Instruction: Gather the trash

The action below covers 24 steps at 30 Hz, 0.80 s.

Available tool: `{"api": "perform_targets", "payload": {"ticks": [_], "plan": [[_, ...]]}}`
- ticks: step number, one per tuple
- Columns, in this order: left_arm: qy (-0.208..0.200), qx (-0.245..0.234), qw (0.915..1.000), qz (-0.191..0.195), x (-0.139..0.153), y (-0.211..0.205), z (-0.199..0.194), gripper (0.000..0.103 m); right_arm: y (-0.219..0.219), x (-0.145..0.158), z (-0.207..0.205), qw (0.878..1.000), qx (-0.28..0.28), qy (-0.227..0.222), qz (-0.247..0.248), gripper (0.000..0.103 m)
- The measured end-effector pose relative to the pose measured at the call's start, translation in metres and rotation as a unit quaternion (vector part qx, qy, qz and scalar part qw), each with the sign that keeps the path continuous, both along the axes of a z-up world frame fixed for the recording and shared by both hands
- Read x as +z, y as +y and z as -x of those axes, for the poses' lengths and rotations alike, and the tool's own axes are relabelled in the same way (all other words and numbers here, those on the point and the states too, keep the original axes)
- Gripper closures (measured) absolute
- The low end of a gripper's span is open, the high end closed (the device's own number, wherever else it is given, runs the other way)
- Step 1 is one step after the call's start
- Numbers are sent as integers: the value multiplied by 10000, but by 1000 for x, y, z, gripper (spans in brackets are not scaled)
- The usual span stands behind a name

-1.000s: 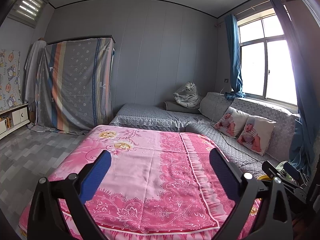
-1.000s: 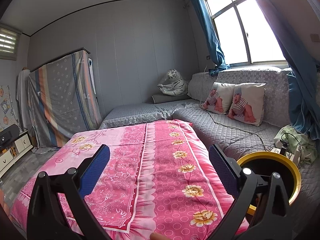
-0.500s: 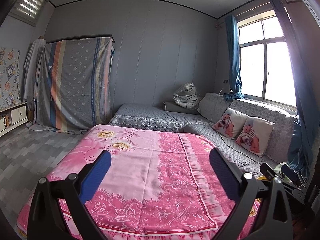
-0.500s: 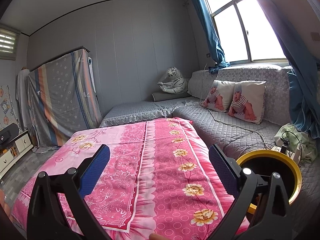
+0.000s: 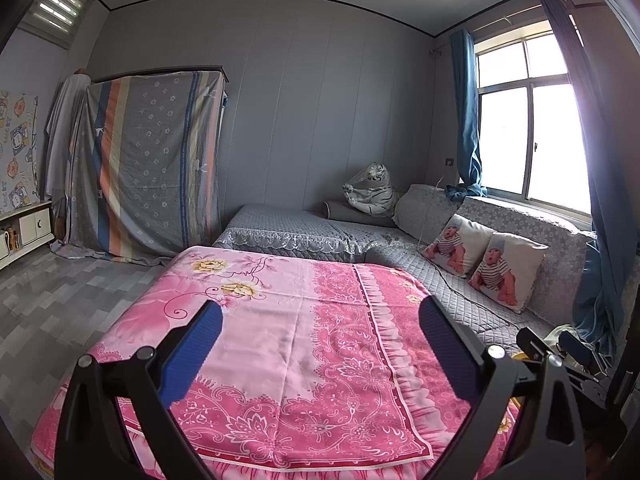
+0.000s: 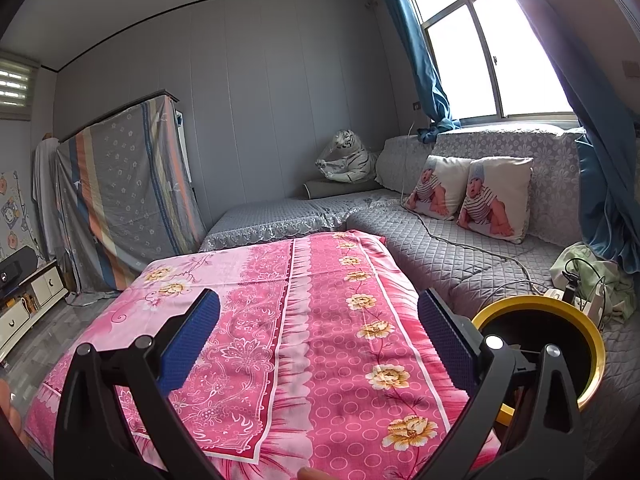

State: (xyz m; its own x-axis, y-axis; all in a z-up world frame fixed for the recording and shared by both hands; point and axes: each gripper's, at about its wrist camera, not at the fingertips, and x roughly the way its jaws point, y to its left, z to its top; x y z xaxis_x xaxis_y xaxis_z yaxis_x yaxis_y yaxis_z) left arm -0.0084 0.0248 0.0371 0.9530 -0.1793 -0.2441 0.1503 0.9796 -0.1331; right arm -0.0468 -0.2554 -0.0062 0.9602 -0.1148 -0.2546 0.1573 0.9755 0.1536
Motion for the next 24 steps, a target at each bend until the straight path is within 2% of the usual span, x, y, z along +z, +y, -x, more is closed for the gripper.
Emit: {"api": "perform_targets", "payload": {"ticks": [24], "plan": [[35,-80,10000,-27,-2,-4,-5,8,2,-8,-2,9999,-33,107,-70,8]]}}
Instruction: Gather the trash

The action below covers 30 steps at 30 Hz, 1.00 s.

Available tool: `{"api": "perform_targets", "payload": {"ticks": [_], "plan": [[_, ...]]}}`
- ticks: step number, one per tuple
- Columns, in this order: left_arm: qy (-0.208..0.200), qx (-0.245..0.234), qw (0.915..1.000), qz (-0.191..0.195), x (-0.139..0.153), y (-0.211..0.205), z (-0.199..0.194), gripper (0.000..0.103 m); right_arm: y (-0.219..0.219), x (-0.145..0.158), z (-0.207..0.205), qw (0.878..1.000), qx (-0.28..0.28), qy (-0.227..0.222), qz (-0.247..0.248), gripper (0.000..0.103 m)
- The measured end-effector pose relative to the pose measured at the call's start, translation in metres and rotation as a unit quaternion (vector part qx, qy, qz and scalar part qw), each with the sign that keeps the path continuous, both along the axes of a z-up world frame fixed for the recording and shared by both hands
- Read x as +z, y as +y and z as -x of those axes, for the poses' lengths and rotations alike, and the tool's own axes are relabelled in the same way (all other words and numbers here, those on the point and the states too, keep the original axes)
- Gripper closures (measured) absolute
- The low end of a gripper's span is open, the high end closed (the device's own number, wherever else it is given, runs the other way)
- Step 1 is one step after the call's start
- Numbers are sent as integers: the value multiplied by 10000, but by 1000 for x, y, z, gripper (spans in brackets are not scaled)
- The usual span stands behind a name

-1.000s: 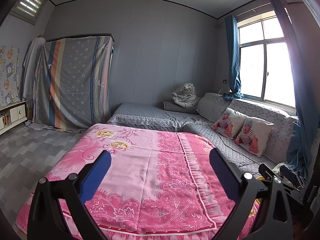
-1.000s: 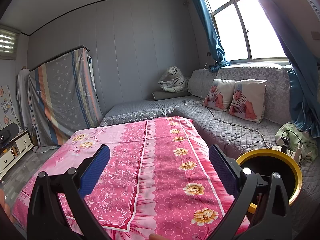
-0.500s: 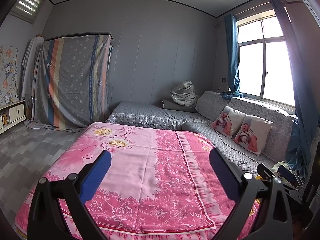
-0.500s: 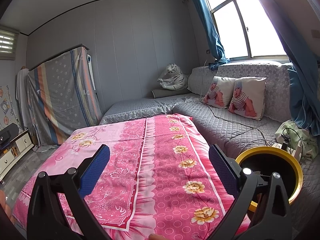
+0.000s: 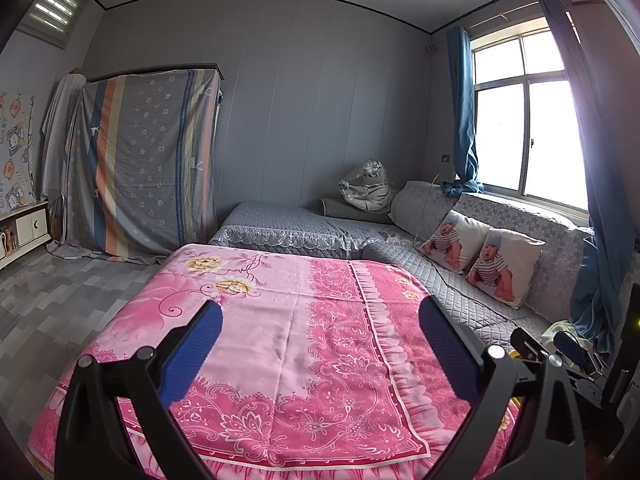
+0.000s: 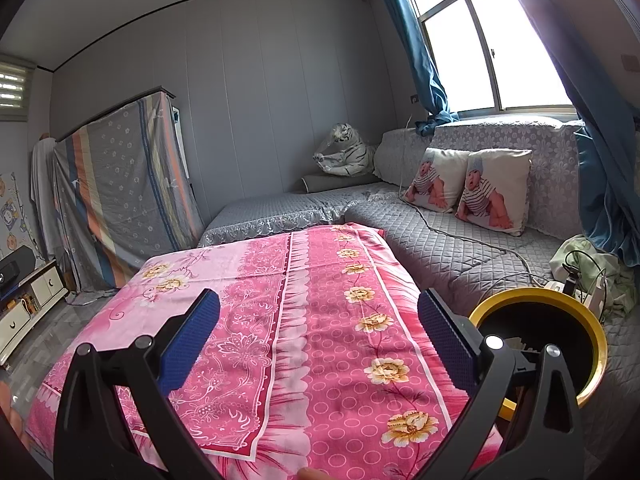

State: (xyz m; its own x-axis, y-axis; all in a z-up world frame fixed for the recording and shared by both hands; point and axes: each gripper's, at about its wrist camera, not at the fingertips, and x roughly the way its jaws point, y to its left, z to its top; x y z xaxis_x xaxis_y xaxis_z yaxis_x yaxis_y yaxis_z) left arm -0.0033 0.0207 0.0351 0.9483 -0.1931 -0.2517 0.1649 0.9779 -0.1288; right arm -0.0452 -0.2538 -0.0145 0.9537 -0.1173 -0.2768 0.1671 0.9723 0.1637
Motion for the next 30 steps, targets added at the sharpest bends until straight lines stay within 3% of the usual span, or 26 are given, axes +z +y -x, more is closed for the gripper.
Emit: {"api": "perform_targets", "payload": {"ticks": [30], "plan": [[84,-80,9999,8,-8,-4,-7,8,1,-2,-5,9999,-20,128,-68,8]]}}
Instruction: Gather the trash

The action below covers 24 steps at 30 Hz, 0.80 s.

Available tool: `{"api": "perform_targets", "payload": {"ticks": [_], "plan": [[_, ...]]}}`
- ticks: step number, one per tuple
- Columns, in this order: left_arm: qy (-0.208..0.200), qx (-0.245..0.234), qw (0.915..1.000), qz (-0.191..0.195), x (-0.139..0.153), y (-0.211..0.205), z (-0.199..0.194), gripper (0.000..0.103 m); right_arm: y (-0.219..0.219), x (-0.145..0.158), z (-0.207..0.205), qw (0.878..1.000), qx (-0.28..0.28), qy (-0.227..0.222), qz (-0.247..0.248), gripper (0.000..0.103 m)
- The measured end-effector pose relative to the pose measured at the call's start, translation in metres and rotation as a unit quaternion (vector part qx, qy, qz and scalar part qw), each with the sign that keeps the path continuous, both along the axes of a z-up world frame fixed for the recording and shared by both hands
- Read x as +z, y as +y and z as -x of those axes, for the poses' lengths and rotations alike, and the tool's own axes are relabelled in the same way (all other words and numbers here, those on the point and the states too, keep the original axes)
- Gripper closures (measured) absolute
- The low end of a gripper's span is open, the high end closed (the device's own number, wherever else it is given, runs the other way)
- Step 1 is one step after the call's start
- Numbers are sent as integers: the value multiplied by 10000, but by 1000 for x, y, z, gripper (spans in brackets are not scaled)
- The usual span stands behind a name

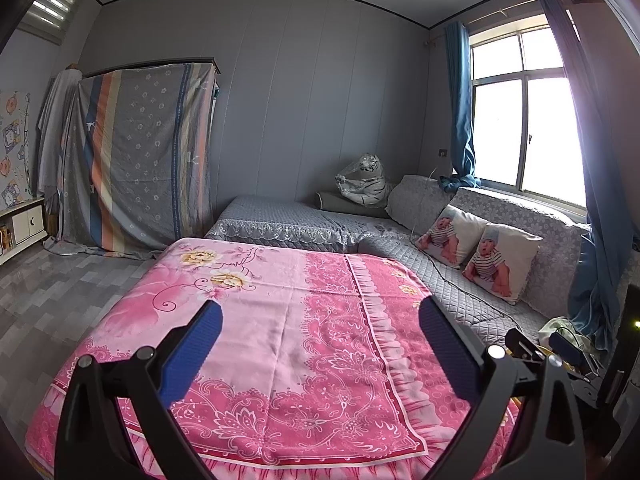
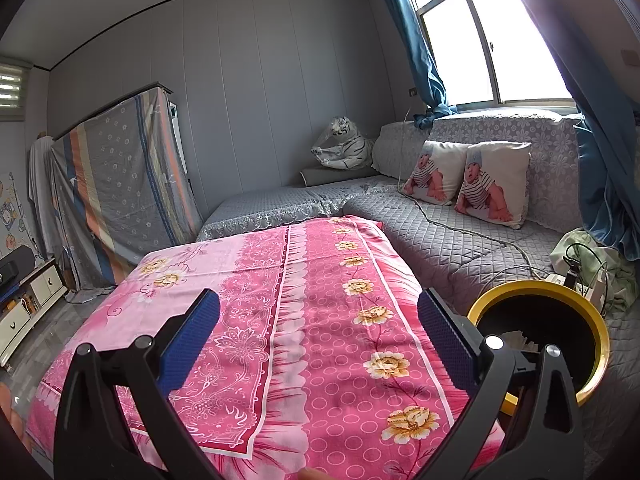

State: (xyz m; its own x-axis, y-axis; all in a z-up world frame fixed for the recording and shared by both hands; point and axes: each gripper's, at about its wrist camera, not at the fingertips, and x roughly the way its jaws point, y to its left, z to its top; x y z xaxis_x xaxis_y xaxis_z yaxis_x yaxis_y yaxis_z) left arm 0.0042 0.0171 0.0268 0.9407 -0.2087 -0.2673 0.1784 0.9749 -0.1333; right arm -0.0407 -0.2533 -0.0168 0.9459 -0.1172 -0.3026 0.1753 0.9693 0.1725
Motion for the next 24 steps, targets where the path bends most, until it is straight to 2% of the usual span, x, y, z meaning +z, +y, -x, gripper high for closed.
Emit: {"api": "perform_targets", "payload": {"ticks": [16,24], "plan": [[-108,43,9999,-49,-5,1,3,8,0,-1,0,10000,-8,27,-13,8],[28,-18,10000,-2,-4,3,0,8,0,-2,0,10000,-12,35,-26,8]]}}
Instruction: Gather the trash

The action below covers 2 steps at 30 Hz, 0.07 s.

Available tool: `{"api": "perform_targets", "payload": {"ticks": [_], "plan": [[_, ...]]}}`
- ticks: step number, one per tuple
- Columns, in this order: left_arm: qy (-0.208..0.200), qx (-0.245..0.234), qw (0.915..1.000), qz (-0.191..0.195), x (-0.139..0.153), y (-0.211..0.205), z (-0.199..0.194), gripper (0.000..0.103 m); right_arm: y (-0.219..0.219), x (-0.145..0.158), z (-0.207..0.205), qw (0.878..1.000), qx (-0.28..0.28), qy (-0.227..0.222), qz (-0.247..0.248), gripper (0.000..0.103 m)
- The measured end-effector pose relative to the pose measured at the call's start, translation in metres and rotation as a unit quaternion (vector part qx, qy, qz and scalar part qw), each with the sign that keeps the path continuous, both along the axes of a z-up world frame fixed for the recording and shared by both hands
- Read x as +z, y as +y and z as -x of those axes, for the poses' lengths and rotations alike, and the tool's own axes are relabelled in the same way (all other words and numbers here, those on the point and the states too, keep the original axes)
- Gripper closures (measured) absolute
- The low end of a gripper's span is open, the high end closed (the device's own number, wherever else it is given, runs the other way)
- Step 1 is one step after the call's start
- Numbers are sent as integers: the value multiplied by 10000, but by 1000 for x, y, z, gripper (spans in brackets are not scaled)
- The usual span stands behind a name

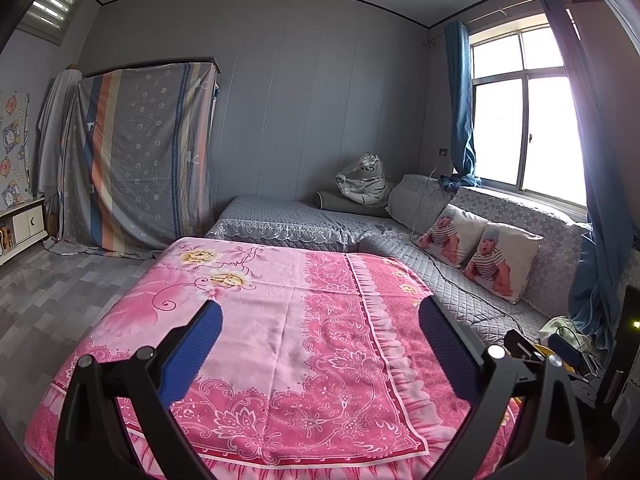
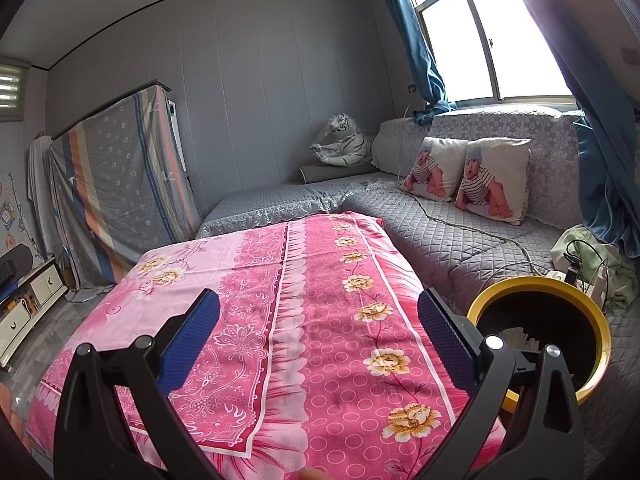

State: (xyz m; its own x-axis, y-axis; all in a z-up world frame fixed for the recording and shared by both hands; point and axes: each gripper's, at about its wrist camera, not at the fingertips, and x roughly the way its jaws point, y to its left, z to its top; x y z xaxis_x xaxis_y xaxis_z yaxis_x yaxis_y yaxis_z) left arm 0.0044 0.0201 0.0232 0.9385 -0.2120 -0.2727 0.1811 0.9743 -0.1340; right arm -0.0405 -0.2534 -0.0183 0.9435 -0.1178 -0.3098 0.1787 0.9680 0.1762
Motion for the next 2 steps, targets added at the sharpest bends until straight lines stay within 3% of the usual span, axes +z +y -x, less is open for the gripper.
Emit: {"api": "perform_targets", "payload": {"ticks": [2], "plan": [[19,-3,10000,3,1,0,-1,8,0,0,0,10000,-2,-2,7,8]]}}
